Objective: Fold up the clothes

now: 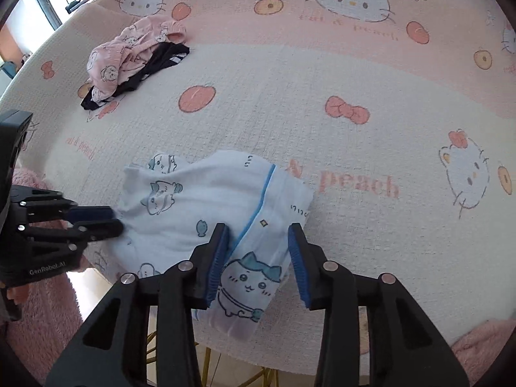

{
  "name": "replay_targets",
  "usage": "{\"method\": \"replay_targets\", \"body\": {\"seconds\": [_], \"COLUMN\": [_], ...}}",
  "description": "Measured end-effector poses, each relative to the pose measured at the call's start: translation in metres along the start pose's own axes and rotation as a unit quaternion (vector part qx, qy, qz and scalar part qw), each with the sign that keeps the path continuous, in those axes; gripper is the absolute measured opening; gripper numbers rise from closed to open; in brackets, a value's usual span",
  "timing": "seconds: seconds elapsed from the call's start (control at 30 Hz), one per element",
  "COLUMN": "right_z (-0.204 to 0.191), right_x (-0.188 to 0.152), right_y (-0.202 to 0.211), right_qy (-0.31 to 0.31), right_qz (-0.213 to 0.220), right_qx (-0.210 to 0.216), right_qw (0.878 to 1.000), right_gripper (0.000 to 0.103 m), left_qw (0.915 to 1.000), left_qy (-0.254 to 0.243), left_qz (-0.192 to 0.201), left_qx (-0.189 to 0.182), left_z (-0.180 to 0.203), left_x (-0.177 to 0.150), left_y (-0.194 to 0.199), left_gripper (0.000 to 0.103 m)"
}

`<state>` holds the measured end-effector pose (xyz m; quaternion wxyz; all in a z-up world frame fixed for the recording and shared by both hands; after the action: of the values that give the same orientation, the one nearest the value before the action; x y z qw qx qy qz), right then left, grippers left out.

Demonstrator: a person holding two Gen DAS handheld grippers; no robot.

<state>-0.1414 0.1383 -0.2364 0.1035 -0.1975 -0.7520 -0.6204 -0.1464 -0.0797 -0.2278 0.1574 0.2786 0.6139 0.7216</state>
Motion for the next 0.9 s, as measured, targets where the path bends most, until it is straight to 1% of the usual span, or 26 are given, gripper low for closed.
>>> {"method": "replay_targets", "body": {"seconds": [0.03,0.07,0.1,0.17,0.2,0.27,0.3,0.33,0.37,0.4,0.43,0.47,0.5,0.53,0.57,0.6,0.63,0.7,0.77,0.83,0.9], "right_z": [0.002,0.000,-0.007,-0.021,-0.024,-0.027,-0.022,-0.015,-0.006,0.003,0.009,0.013,0.013,0.012,0.011,0.009,0.006,0.004,0.007,0.006,0.005], "right_x": [0.001,-0.001,-0.003,-0.012,-0.018,-0.032,-0.038,-0.043,-0.045,-0.045,-0.043,-0.041,-0.039,-0.037,-0.034,-0.033,-0.031,-0.025,-0.014,-0.001,0.007], "right_y": [0.006,0.011,0.014,0.022,0.019,0.010,0.006,0.002,0.002,0.004,0.009,0.014,0.019,0.024,0.029,0.032,0.035,0.037,0.032,0.017,0.003], "right_qy": [-0.006,-0.007,-0.004,0.002,0.007,0.019,0.023,0.027,0.008,-0.019,-0.037,-0.042,-0.039,-0.035,-0.031,-0.032,-0.034,-0.042,-0.056,-0.071,-0.077], "right_qz": [0.006,0.007,0.005,0.003,-0.010,-0.040,-0.048,-0.054,-0.061,-0.064,-0.060,-0.049,-0.037,-0.024,-0.011,0.000,0.009,0.029,0.047,0.042,0.026], "right_qx": [0.001,0.007,0.012,0.025,0.023,0.013,0.005,-0.005,0.000,0.008,0.011,0.005,-0.001,-0.006,-0.011,-0.008,-0.003,0.002,0.001,0.016,0.027], "right_qw": [1.000,1.000,1.000,1.000,1.000,0.999,0.999,0.998,0.998,0.998,0.997,0.998,0.999,0.999,0.999,0.999,0.999,0.999,0.997,0.996,0.996], "right_gripper": [0.040,0.040,0.040,0.040,0.040,0.040,0.040,0.046,0.050,0.052,0.052,0.051,0.051,0.050,0.050,0.050,0.050,0.050,0.050,0.050,0.050], "left_qw": [0.9994,0.9981,0.9969,0.9947,0.9951,0.9972,0.9975,0.9977,0.9981,0.9988,0.9990,0.9982,0.9977,0.9986,0.9994,0.9995,0.9987,0.9959,0.9934,0.9922,0.9945], "left_qy": [0.007,0.003,-0.014,-0.059,-0.067,-0.064,-0.057,-0.048,-0.041,-0.041,-0.045,-0.050,-0.049,-0.038,-0.023,-0.008,-0.006,-0.021,-0.033,-0.041,-0.039], "left_qz": [0.019,0.039,0.056,0.066,0.054,0.008,0.007,0.012,0.009,0.006,0.004,0.002,0.003,0.011,0.021,0.031,0.047,0.084,0.103,0.109,0.094], "left_qx": [-0.027,-0.047,-0.054,-0.053,-0.049,-0.037,-0.042,-0.047,-0.045,-0.027,0.004,0.034,0.048,0.036,0.015,-0.006,-0.018,-0.025,-0.040,-0.045,-0.026], "left_z": [0.005,0.013,0.022,0.044,0.048,0.047,0.044,0.040,0.036,0.031,0.027,0.022,0.018,0.016,0.017,0.017,0.020,0.027,0.037,0.045,0.044], "left_x": [0.006,0.013,0.021,0.034,0.035,0.030,0.029,0.028,0.025,0.022,0.020,0.018,0.016,0.015,0.016,0.017,0.022,0.038,0.053,0.063,0.062], "left_y": [0.006,0.012,0.016,0.010,0.001,-0.023,-0.027,-0.025,-0.024,-0.022,-0.021,-0.019,-0.018,-0.015,-0.011,-0.007,-0.002,0.008,0.009,0.003,-0.010], "left_gripper": [0.026,0.026,0.026,0.026,0.026,0.026,0.026,0.026,0.022,0.021,0.021,0.028,0.033,0.034,0.034,0.034,0.034,0.034,0.034,0.034,0.034]}}
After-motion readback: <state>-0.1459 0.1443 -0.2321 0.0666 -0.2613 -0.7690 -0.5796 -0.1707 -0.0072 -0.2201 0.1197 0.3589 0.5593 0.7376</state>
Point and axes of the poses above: each gripper's, at about its wrist camera, not at the fingertips, and y roughly against the way its jaws point, z to its right, x to its top, the point moved 9 cm from there along -y, roughly the way its jaws point, and after that the axes turned 11 degrees about -y, right-handed, at the moved point
